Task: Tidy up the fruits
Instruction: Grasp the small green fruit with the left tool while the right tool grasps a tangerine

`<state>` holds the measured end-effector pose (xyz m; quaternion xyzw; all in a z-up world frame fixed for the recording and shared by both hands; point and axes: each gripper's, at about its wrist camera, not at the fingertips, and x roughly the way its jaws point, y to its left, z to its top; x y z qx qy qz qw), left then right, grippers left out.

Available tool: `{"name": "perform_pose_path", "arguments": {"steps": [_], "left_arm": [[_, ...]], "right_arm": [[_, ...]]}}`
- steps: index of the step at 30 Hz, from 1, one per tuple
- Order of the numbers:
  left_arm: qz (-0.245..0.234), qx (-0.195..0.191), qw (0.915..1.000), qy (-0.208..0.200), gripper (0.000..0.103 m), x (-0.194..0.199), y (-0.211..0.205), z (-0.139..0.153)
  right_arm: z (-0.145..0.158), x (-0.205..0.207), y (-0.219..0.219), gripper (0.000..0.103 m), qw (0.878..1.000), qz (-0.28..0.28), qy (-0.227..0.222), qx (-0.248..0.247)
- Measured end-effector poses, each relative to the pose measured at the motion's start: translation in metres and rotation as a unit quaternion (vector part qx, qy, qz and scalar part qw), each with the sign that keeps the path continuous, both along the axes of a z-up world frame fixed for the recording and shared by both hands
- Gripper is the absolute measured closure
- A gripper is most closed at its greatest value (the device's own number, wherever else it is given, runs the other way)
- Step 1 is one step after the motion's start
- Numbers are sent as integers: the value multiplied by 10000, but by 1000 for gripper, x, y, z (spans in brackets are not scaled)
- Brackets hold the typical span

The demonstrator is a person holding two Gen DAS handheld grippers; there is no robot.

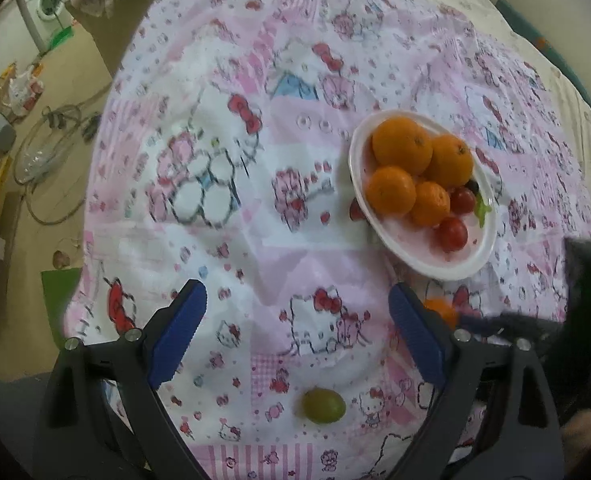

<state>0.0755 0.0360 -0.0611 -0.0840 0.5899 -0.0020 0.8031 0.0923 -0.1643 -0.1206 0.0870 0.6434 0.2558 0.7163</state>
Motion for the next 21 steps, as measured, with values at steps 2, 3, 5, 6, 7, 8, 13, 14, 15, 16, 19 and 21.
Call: {"name": "perform_pose_path", "arguments": {"steps": [2,3,5,6,7,8,13,14,15,16,19,21], "left_arm": [[-204,1,9996,185,12,-5,-6,-9],[-378,57,9988,302,12,-7,-11,-14],[-662,198,9965,474,13,-13,-19,-22],[-755,245,9955,524,16,-16,-22,-24],[-790,232,9951,551,17,-18,-24,-25],[-821,181,9947,595,20,-19,-25,-24],[-887,-87,9923,863,27,-32,-30,-26],[-919,-124,9910,961,33,-35,-31,-29],[-992,-178,9886,1120,37,-39,-33,-34],[-1035,-189,9872,1201,39,-40,-34,-37],[-1131,-169,9839,1374,46,-45,-40,-46],[-1151,-77,9825,1461,46,-46,-44,-53]], "right_arm": [[7,-1,-15,58,9998,-183,-76,-14],[12,-1,-28,58,9993,-344,-143,14],[18,-1,-44,58,9979,-611,-197,112],[22,-2,-55,58,9966,-769,-208,215],[25,-1,-61,58,9958,-848,-242,261],[27,-1,-64,58,9954,-878,-284,273],[40,1,-72,58,9924,-1067,-416,446],[41,2,-73,58,9921,-1081,-428,465],[44,2,-75,58,9918,-1095,-448,491],[45,3,-75,58,9914,-1103,-463,522],[51,3,-76,58,9907,-1113,-509,595],[54,2,-77,58,9903,-1112,-542,633]]}}
